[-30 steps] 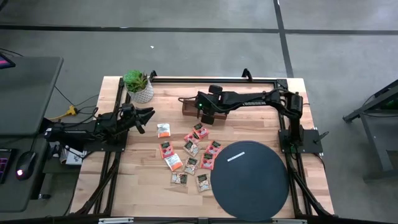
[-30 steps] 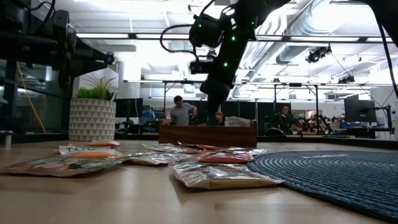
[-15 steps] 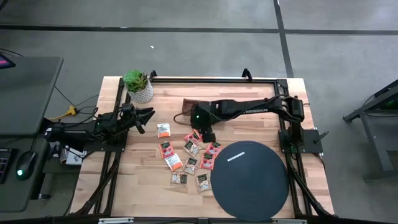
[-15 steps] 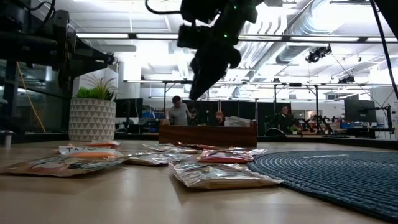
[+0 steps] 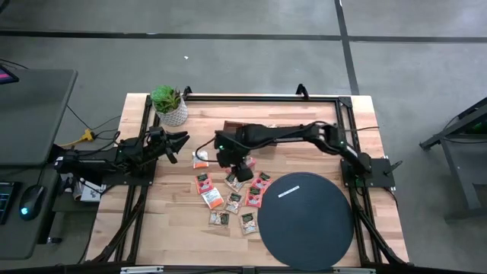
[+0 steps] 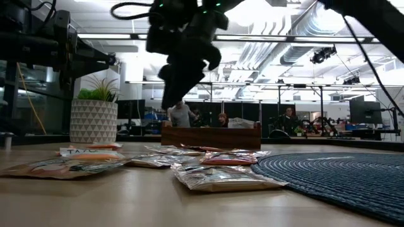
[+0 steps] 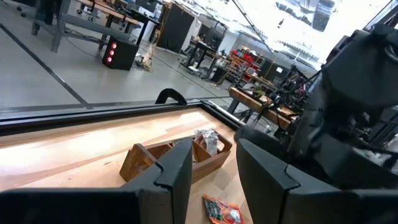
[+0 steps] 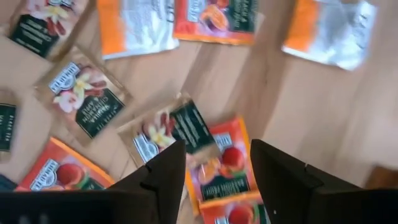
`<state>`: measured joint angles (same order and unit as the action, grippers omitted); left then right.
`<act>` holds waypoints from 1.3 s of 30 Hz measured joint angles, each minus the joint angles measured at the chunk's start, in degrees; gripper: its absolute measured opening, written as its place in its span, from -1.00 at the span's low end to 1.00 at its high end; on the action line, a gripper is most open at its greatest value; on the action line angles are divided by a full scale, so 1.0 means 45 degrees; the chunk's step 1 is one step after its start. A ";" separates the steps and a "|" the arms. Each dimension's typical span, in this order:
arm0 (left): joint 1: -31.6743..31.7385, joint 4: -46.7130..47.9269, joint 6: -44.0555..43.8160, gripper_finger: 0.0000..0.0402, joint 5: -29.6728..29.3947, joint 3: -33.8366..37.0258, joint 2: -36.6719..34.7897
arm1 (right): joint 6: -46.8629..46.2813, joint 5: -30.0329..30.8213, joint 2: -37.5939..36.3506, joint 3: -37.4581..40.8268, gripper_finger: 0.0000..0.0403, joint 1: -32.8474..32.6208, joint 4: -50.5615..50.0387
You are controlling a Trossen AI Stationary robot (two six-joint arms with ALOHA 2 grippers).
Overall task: Pick & Place Tea
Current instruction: Put the brown tea sachet into the middle section of the wooden organizer
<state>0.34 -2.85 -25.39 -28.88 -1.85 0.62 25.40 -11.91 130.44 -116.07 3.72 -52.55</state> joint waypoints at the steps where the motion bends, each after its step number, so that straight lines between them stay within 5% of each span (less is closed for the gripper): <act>1: 0.0003 0.0000 0.0000 -0.38 -0.0005 0.0000 -0.0003 | 0.0152 -0.0016 0.0310 -0.0353 -0.11 -0.0031 -0.0168; 8: 0.0001 0.0000 0.0000 -0.38 -0.0005 -0.0003 -0.0002 | 0.0962 -0.0076 0.1802 -0.1811 -0.07 -0.0272 -0.0739; 39: -0.0001 0.0000 0.0000 -0.38 -0.0018 0.0000 -0.0001 | 0.1413 0.0410 0.2347 -0.0724 -0.04 -0.0491 0.0012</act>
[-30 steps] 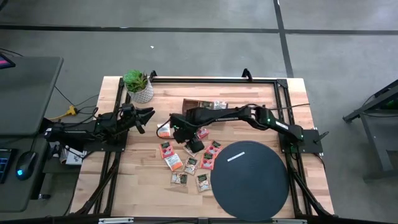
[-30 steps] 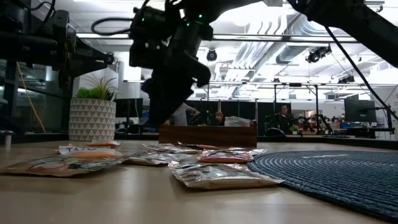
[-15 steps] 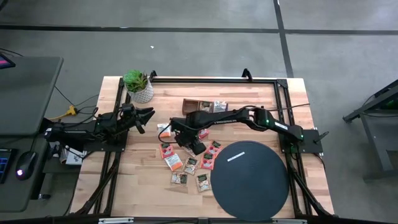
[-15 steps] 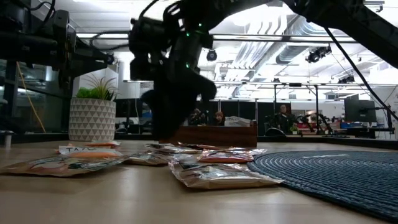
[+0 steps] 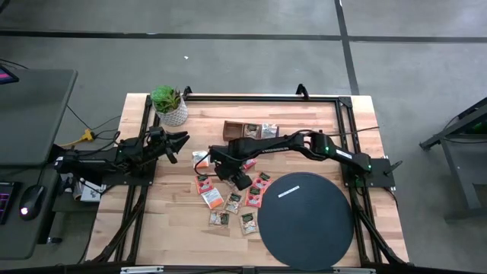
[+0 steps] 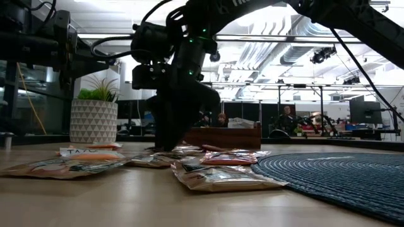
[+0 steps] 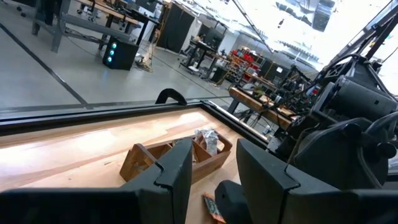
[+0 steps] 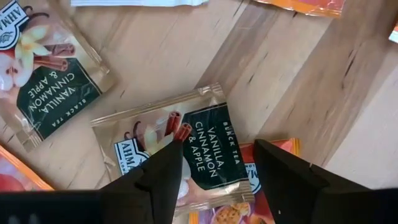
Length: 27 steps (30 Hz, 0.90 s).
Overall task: Pick & Place Tea
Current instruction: Put the brown tea sachet into the middle section of the wooden organizer
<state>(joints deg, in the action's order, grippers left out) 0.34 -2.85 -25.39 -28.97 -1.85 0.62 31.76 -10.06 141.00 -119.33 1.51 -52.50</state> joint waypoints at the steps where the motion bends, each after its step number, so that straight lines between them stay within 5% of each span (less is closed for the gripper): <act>1: 0.0000 0.0000 0.0000 -0.38 -0.0001 0.0000 -0.0004 | -0.0049 -0.0009 0.0067 -0.0013 -0.05 -0.0021 0.0007; 21: 0.0000 0.0000 0.0000 -0.38 0.0004 0.0000 -0.0004 | -0.1454 -0.0099 0.0236 -0.0027 -0.95 -0.0037 -0.0019; 27: 0.0003 0.0000 0.0003 -0.38 0.0004 -0.0003 -0.0004 | -0.2040 -0.0022 0.0329 -0.0800 -0.96 -0.0042 -0.0402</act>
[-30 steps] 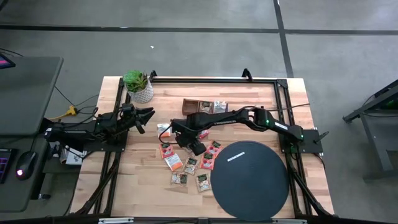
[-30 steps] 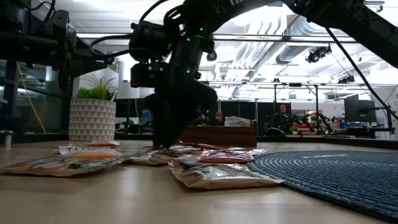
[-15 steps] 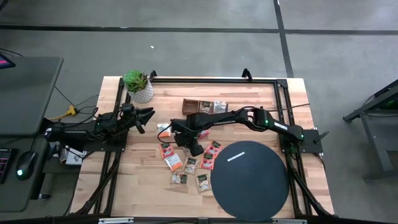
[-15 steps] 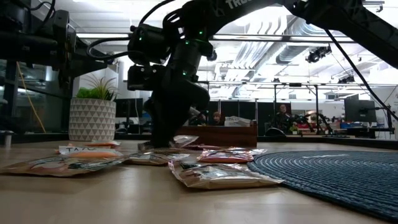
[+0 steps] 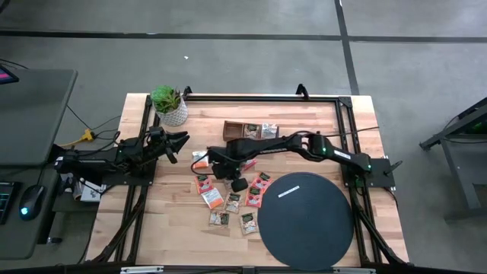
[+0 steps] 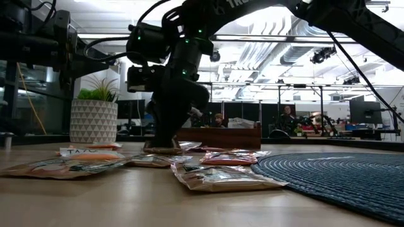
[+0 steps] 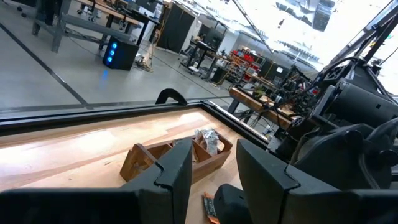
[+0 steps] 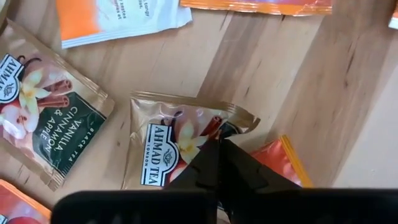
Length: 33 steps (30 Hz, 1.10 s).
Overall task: Pick & Place Tea
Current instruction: Put the brown tea sachet into the middle section of the wooden organizer
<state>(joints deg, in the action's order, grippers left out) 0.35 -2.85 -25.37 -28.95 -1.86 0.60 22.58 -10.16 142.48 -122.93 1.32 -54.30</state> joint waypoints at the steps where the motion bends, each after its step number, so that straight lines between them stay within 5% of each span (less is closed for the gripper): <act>1: -0.0002 0.0000 0.0002 -0.38 0.0000 0.0003 0.0000 | -0.0060 0.0074 0.0023 -0.0231 -0.97 0.0000 -0.0144; 10: -0.0001 0.0000 0.0000 -0.38 0.0000 0.0003 0.0003 | -0.0163 0.1189 -0.0034 -0.2667 -0.99 0.0000 -0.1409; 24: -0.0003 0.0000 0.0001 -0.38 0.0005 0.0003 0.0005 | -0.1927 0.5858 -0.1731 -0.1856 -0.99 0.1144 -0.2545; 33: -0.0003 0.0000 -0.0003 -0.38 0.0061 0.0000 0.0005 | -0.2222 0.7032 -0.1755 -0.1861 -1.00 0.2139 -0.3051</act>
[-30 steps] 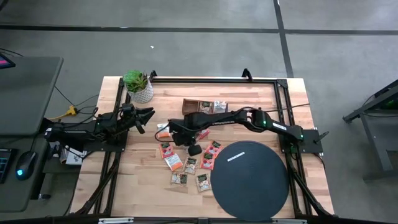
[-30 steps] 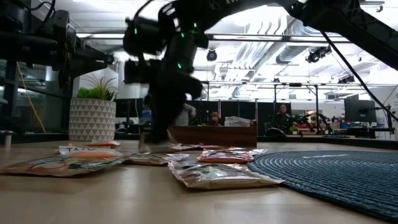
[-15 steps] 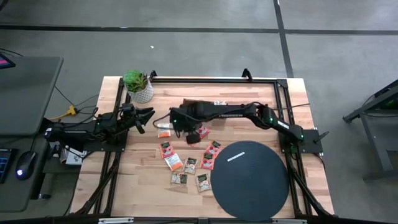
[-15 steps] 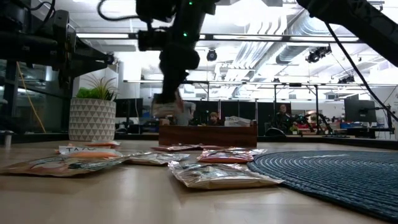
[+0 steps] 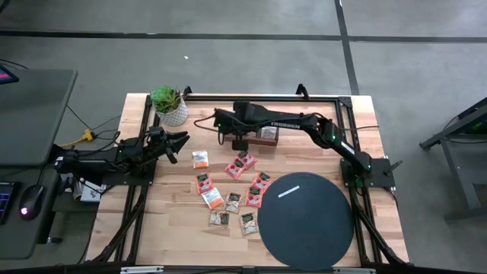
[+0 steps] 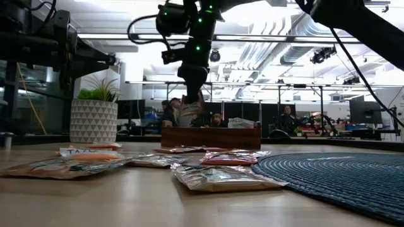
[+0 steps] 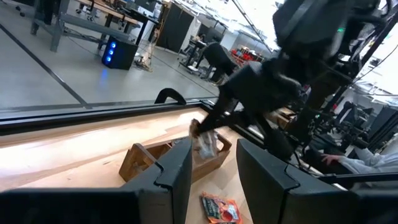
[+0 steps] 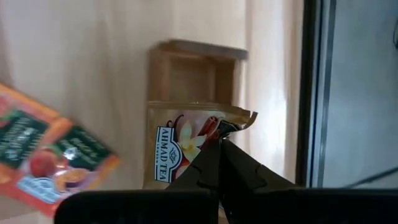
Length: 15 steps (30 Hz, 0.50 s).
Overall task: Pick & Place Tea
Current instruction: Put the brown tea sachet into the middle section of the wooden organizer
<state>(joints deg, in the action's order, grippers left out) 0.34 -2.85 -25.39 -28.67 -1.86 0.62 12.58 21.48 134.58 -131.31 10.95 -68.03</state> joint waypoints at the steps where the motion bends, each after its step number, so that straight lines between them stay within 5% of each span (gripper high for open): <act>1: 0.0003 0.0000 0.0000 -0.38 -0.0003 0.0000 0.0000 | -0.0074 0.0043 0.0000 0.0000 -1.00 0.0086 -0.0060; 15: 0.0004 0.0000 0.0000 -0.38 -0.0008 0.0002 0.0000 | -0.0383 -0.0051 0.0000 0.0000 -1.00 0.0571 -0.0955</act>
<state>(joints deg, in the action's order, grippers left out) 0.36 -2.85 -25.39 -28.71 -1.85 0.62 10.86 21.25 134.58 -131.31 13.52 -72.33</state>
